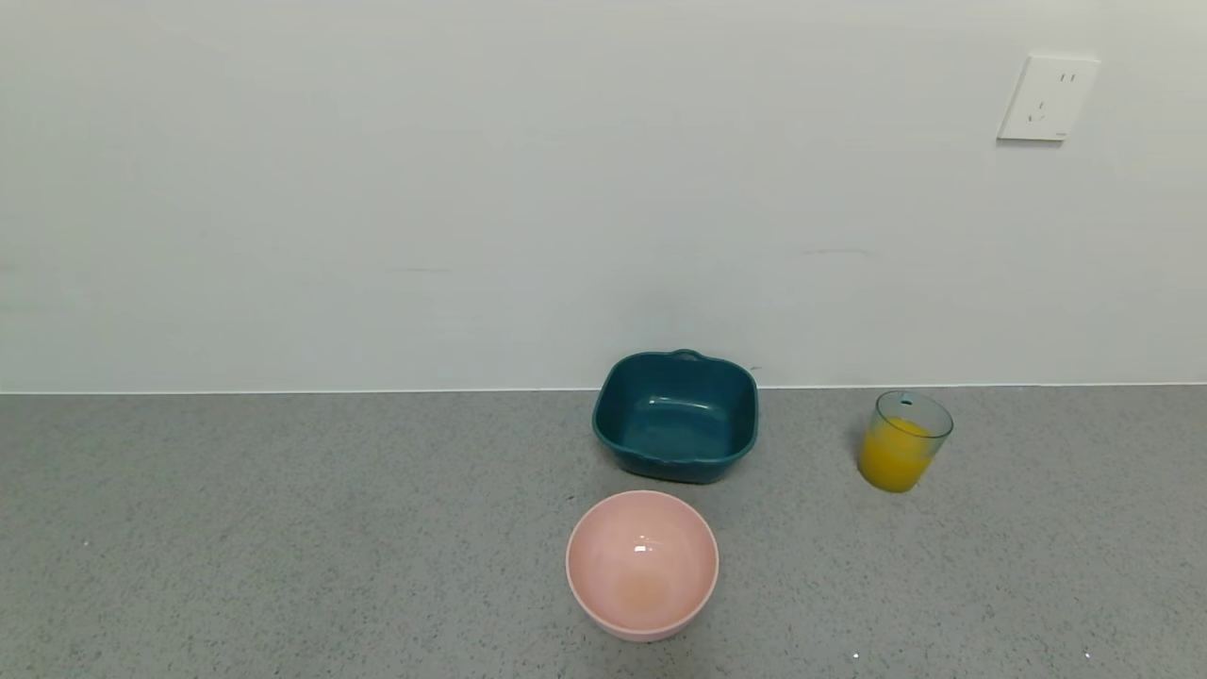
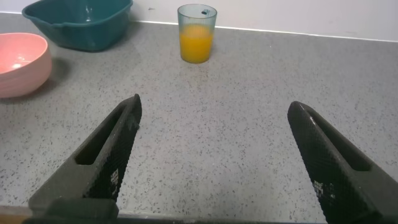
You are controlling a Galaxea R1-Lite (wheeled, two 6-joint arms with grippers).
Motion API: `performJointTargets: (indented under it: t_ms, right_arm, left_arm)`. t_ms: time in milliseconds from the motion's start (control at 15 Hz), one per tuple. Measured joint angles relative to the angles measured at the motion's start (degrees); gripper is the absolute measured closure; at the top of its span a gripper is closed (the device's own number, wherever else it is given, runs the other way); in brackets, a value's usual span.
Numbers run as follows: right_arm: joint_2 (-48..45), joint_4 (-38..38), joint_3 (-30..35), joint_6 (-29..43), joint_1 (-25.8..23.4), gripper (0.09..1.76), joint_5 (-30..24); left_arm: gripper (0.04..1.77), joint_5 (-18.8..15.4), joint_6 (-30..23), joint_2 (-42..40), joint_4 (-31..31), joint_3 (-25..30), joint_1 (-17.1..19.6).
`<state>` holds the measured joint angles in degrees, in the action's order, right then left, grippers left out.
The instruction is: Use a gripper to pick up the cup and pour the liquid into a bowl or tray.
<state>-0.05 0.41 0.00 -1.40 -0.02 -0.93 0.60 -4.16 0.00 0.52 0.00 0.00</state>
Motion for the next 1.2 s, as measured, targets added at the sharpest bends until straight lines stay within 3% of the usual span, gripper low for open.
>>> performJointTargets:
  t_ms: [400,600,1200]
  right_arm:
    - [0.0,0.0,-0.4,0.1,-0.1,0.14,0.9]
    - [1.3,0.1,-4.3,-0.2,0.0,0.14,0.8]
    - [24.3,-1.2,-22.4,-3.1,-0.3,0.14,0.6]
  left_arm:
    - [0.09,0.0,0.0,0.0,0.0,0.0,0.0]
    - [0.09,0.0,0.0,0.0,0.0,0.0,0.0]
    - [0.09,0.0,0.0,0.0,0.0,0.0,0.0]
